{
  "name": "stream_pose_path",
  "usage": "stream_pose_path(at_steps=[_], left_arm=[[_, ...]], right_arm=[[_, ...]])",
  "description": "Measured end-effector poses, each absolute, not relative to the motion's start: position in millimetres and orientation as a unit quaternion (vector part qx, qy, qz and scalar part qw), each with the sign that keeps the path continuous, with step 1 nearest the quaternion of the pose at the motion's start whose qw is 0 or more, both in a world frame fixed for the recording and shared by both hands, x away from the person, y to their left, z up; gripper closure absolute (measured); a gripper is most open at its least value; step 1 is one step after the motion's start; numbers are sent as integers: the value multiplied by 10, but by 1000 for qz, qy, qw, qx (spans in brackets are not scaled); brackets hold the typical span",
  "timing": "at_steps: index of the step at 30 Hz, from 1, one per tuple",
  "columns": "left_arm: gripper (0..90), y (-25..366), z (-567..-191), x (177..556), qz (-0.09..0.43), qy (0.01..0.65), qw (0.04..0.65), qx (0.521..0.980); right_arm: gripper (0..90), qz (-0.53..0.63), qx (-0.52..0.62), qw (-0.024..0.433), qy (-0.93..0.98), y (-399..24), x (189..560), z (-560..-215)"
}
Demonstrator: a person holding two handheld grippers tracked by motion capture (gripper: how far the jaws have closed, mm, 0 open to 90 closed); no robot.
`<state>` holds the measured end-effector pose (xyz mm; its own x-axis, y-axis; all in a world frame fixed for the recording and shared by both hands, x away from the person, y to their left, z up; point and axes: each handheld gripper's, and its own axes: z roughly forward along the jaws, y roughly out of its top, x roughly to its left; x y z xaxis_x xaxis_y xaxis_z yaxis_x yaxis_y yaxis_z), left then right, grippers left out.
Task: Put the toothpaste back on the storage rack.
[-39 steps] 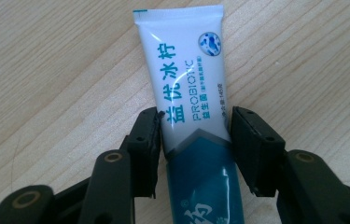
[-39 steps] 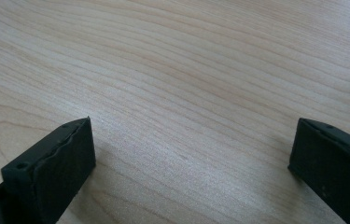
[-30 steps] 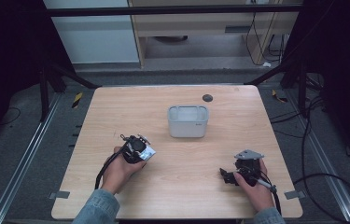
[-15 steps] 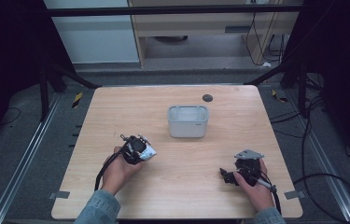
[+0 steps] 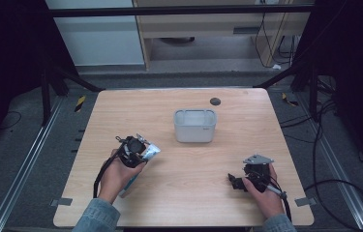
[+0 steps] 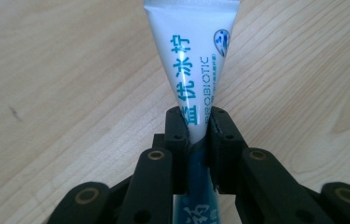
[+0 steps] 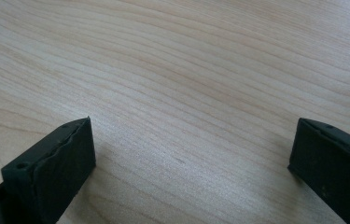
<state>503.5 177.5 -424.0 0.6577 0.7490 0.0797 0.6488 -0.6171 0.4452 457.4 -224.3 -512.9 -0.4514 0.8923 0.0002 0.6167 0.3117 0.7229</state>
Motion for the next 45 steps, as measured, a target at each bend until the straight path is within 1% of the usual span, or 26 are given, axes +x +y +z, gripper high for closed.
stream_pose_path(at_steps=[5, 11, 12, 20, 27, 28, 33, 45], left_arm=[[797, 1828, -3976, 4981, 152, 395, 222, 879], [797, 1829, -3790, 4966, 168, 399, 239, 869], [797, 1821, -3777, 4965, 170, 399, 241, 868], [797, 1689, -3692, 4984, 169, 397, 266, 862], [798, 1535, -3560, 5066, 175, 386, 275, 863], [799, 1518, -3538, 5077, 175, 385, 276, 863], [799, 1465, -3440, 5110, 178, 381, 293, 859], [799, 1312, -3256, 5148, 187, 360, 304, 862]], right_arm=[[4, 334, 481, 209, 784, -2243, 4598, -5132], [4, 332, 483, 211, 782, -2237, 4651, -5131], [4, 334, 491, 203, 779, -2230, 4648, -5122], [6, 333, 493, 204, 777, -2227, 4658, -5121], [7, 332, 495, 207, 776, -2227, 4652, -5121], [7, 330, 491, 214, 777, -2233, 4652, -5130], [7, 331, 491, 213, 777, -2232, 4647, -5128], [7, 330, 494, 214, 776, -2247, 4579, -5130]])
